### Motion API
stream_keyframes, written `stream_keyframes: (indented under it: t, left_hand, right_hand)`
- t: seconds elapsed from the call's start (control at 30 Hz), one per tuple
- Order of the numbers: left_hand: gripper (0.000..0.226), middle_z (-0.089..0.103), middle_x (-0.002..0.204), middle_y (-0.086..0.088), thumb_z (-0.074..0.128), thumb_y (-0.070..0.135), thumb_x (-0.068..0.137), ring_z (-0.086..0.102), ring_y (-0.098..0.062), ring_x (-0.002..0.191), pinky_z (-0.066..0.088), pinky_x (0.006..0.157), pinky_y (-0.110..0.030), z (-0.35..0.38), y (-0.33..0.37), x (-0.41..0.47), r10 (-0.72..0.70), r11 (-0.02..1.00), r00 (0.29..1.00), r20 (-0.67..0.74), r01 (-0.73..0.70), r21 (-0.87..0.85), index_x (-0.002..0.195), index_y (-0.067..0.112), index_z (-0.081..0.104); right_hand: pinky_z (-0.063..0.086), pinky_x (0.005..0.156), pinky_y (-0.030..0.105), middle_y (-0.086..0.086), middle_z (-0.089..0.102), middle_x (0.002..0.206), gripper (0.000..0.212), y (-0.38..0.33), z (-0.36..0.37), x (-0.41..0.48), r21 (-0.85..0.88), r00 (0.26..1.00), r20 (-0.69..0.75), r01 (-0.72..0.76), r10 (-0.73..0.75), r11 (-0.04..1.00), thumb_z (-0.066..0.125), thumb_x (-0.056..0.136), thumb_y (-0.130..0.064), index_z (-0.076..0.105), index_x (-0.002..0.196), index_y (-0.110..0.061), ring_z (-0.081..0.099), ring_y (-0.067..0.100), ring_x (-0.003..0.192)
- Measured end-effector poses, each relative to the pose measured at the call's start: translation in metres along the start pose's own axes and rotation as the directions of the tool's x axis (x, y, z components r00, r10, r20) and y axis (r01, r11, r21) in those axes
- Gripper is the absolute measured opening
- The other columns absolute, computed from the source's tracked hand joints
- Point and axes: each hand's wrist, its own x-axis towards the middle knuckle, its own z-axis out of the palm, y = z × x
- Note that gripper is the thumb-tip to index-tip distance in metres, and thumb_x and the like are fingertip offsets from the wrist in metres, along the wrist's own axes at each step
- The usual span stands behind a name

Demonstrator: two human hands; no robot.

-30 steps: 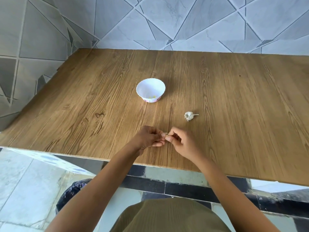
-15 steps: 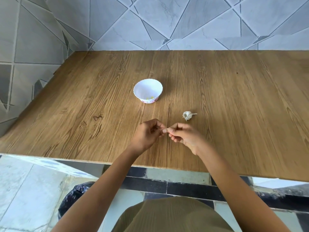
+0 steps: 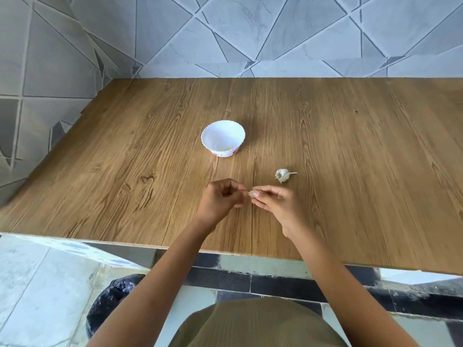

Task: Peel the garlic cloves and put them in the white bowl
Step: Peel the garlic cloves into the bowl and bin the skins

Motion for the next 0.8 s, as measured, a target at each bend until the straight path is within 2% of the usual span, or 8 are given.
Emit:
stream_keyframes:
  t: [0.07, 0.17, 0.23, 0.33, 0.47, 0.57, 0.63, 0.8]
  left_hand:
    - [0.004, 0.070, 0.077, -0.013, 0.068, 0.003, 0.083, 0.066, -0.024, 0.070, 0.058, 0.072, -0.032, -0.003, -0.002, 0.001, -0.017, 0.997, 0.999, -0.048, 0.021, 0.074, 0.086, 0.004, 0.069]
    - [0.020, 0.071, 0.075, -0.002, 0.063, -0.004, 0.082, 0.066, -0.012, 0.067, 0.056, 0.074, -0.025, -0.005, -0.006, 0.003, 0.132, 0.903, 0.991, -0.017, -0.114, 0.414, 0.088, 0.010, 0.073]
    - [0.025, 0.073, 0.083, 0.000, 0.060, -0.008, 0.081, 0.065, -0.006, 0.074, 0.053, 0.075, -0.016, -0.003, -0.003, 0.004, 0.213, 0.845, 0.977, 0.010, -0.189, 0.501, 0.094, 0.009, 0.074]
    - [0.024, 0.071, 0.077, 0.003, 0.067, -0.004, 0.079, 0.064, 0.003, 0.070, 0.052, 0.071, -0.012, -0.001, 0.002, 0.004, 0.257, 0.872, 0.965, -0.041, -0.214, 0.440, 0.098, 0.010, 0.073]
    - [0.016, 0.069, 0.074, 0.003, 0.075, 0.018, 0.080, 0.061, 0.000, 0.062, 0.054, 0.067, -0.019, 0.002, 0.011, 0.001, 0.087, 0.957, 0.996, 0.010, -0.086, 0.279, 0.094, 0.011, 0.073]
    - [0.014, 0.071, 0.081, -0.014, 0.073, 0.008, 0.081, 0.068, -0.020, 0.072, 0.056, 0.066, -0.024, 0.004, 0.012, 0.003, 0.004, 0.992, 1.000, 0.023, -0.007, 0.126, 0.094, 0.003, 0.071]
    - [0.010, 0.071, 0.082, -0.015, 0.071, 0.003, 0.082, 0.068, -0.024, 0.073, 0.055, 0.065, -0.023, 0.005, 0.011, 0.004, -0.013, 0.998, 1.000, 0.001, 0.013, 0.068, 0.092, 0.002, 0.071]
    - [0.004, 0.069, 0.075, -0.009, 0.067, -0.001, 0.084, 0.067, -0.009, 0.065, 0.052, 0.058, -0.018, 0.012, 0.014, 0.000, -0.055, 0.996, 0.998, -0.026, 0.053, -0.072, 0.086, 0.002, 0.069]
  right_hand:
    - [0.055, 0.069, 0.017, 0.006, 0.071, 0.082, 0.016, 0.001, -0.002, -0.001, -0.007, 1.000, -0.009, 0.009, -0.009, 1.000, 0.065, 0.083, 0.003, 0.068, 0.098, 0.001, 0.070, 0.011, 0.073]
    - [0.054, 0.068, 0.017, 0.006, 0.070, 0.081, 0.014, 0.004, -0.003, -0.001, -0.002, 1.000, -0.024, 0.015, -0.015, 1.000, 0.066, 0.082, 0.004, 0.068, 0.095, -0.002, 0.070, 0.010, 0.072]
    - [0.055, 0.067, 0.017, 0.004, 0.070, 0.078, 0.012, 0.006, -0.002, -0.001, -0.003, 0.999, -0.045, 0.024, -0.024, 1.000, 0.066, 0.081, 0.004, 0.069, 0.092, -0.002, 0.069, 0.009, 0.070]
    - [0.055, 0.064, 0.018, 0.003, 0.069, 0.072, 0.008, 0.009, 0.000, 0.000, -0.065, 0.996, -0.065, 0.055, -0.059, 0.996, 0.066, 0.083, 0.001, 0.069, 0.091, 0.000, 0.065, 0.006, 0.063]
    - [0.053, 0.061, 0.017, 0.000, 0.069, 0.069, 0.008, 0.009, 0.002, 0.001, -0.093, 0.992, -0.085, 0.086, -0.094, 0.992, 0.065, 0.084, 0.001, 0.068, 0.083, -0.006, 0.063, 0.003, 0.059]
    - [0.054, 0.062, 0.018, 0.002, 0.069, 0.070, 0.005, 0.010, 0.005, 0.000, -0.091, 0.991, -0.074, 0.102, -0.109, 0.991, 0.064, 0.085, -0.001, 0.068, 0.085, -0.005, 0.064, 0.004, 0.060]
    - [0.053, 0.061, 0.019, 0.006, 0.068, 0.071, 0.004, 0.011, 0.007, -0.001, -0.103, 0.989, -0.083, 0.115, -0.123, 0.988, 0.064, 0.085, -0.002, 0.067, 0.085, -0.004, 0.064, 0.004, 0.060]
    - [0.051, 0.058, 0.015, 0.005, 0.066, 0.070, 0.007, 0.012, 0.010, 0.000, -0.152, 0.978, -0.107, 0.162, -0.179, 0.975, 0.061, 0.088, -0.001, 0.066, 0.085, -0.005, 0.063, 0.002, 0.058]
